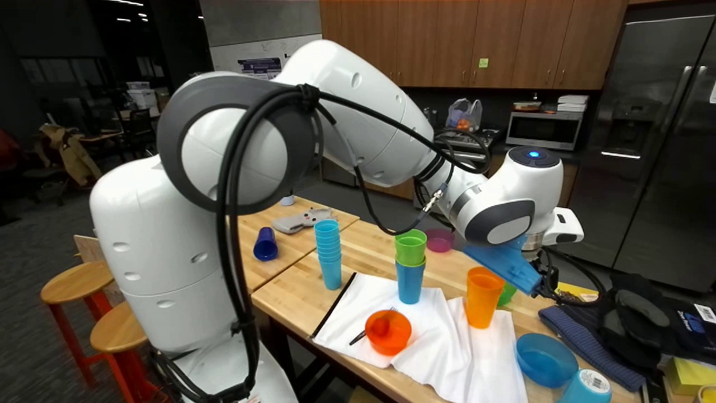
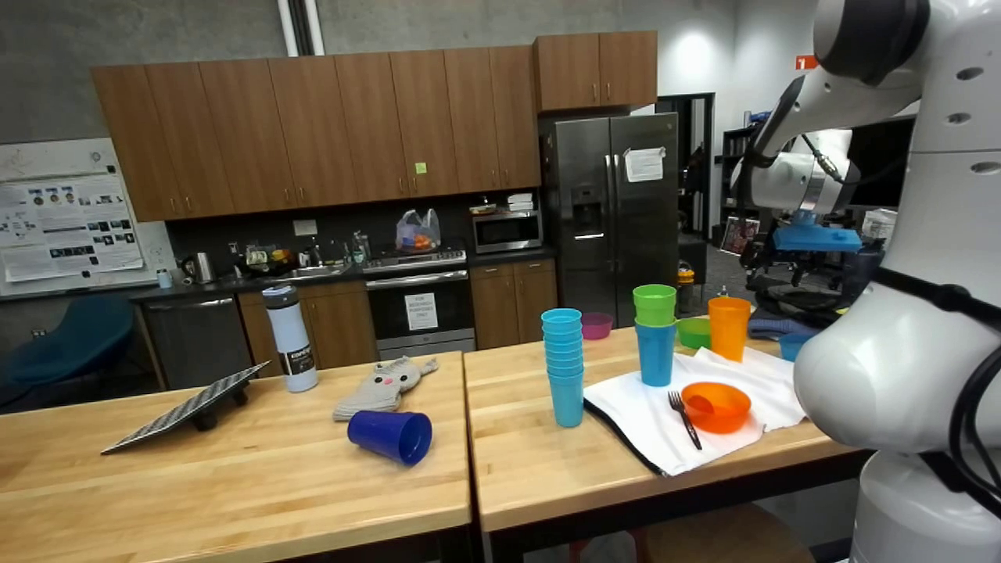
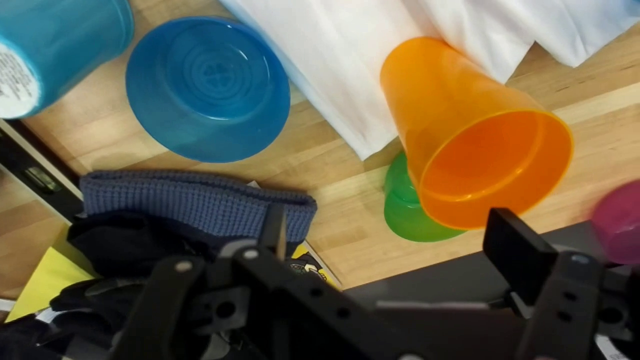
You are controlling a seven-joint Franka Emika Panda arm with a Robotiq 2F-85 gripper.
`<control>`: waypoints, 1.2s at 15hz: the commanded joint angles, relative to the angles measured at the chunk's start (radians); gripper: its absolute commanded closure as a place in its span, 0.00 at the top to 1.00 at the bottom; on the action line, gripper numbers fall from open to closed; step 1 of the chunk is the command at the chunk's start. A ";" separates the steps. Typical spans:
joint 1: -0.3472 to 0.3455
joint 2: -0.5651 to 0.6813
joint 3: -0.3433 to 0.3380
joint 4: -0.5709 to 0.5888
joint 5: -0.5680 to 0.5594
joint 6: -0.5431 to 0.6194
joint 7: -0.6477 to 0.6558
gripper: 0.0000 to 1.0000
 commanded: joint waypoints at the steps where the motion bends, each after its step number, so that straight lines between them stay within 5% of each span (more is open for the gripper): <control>1: -0.007 0.029 0.017 0.039 -0.036 -0.040 0.022 1.00; 18: -0.022 0.129 0.036 0.080 0.042 -0.099 0.027 1.00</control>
